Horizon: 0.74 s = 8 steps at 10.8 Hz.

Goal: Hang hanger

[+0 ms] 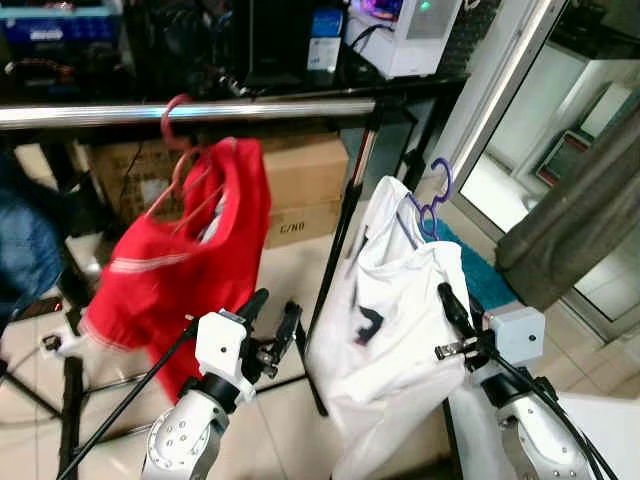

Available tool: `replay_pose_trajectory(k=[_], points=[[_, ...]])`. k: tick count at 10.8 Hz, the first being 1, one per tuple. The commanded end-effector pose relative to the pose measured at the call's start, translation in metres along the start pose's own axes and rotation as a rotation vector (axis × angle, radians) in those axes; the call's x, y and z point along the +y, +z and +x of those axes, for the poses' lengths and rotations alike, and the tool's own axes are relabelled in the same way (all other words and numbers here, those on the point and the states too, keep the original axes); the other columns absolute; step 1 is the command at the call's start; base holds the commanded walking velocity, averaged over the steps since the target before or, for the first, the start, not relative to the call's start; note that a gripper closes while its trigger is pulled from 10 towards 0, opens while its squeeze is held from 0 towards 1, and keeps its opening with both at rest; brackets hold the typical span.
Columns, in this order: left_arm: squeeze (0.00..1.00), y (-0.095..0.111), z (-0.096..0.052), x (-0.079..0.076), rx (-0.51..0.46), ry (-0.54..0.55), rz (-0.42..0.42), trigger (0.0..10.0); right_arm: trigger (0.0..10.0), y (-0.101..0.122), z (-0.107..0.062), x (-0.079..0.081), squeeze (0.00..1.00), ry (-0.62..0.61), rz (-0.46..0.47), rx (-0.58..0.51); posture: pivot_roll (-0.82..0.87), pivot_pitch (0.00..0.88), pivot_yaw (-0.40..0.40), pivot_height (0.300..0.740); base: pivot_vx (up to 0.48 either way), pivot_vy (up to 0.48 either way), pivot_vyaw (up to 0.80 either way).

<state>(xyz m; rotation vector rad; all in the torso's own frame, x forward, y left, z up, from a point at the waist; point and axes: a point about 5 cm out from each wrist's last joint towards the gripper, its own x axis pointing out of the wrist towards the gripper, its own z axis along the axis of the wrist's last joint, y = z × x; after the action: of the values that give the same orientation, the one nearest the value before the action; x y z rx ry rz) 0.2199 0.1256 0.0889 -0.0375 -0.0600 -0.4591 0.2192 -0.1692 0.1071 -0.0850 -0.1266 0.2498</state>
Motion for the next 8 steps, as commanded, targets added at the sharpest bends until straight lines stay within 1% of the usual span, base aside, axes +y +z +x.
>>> replay_pose_trajectory(k=[1, 8], points=[[0.0, 0.0004, 0.0013, -0.0042, 0.002, -0.021, -0.013, 10.0, 10.0, 0.0018, 0.0004, -0.0063, 0.0, -0.028, -0.005, -0.006, 0.06, 0.052, -0.096, 0.74, -0.36, 0.0, 0.0], [0.0, 0.0014, 0.004, 0.0, -0.001, -0.012, -0.012, 10.0, 10.0, 0.0016, 0.006, -0.0058, 0.0, -0.025, -0.011, -0.013, 0.07, 0.042, -0.092, 0.74, -0.357, 0.0, 0.0]])
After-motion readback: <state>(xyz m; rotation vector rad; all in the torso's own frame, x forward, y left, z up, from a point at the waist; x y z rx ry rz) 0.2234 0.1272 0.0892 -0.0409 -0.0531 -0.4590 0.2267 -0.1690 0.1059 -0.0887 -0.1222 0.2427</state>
